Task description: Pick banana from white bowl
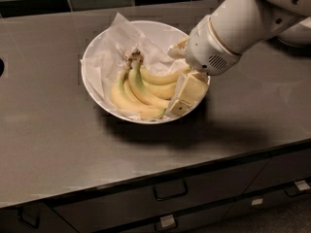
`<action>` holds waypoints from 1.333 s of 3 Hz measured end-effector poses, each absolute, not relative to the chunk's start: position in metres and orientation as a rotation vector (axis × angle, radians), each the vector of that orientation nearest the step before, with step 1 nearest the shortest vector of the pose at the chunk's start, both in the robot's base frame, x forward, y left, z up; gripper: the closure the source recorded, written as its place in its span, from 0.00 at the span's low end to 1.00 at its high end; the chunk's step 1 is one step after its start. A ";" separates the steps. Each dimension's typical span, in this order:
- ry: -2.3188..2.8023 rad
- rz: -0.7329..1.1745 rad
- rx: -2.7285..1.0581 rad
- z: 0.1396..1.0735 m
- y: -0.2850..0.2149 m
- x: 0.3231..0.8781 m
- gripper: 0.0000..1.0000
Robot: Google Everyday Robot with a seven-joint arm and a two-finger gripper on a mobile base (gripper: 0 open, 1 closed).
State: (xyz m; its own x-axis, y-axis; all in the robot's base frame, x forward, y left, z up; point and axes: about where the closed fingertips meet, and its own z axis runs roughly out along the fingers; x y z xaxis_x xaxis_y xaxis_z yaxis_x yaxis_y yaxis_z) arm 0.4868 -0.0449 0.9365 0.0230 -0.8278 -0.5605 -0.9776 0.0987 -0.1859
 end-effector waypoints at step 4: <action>1.742 0.478 -1.641 0.913 -0.017 0.516 0.22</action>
Offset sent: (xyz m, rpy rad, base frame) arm 0.0148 -0.0005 -0.0151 0.1976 -0.0615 -0.0765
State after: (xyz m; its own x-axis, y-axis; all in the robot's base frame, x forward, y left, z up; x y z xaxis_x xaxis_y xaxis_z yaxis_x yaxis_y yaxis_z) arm 0.5158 -0.0170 0.9126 0.0336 -0.7204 -0.6928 -0.9732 0.1343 -0.1869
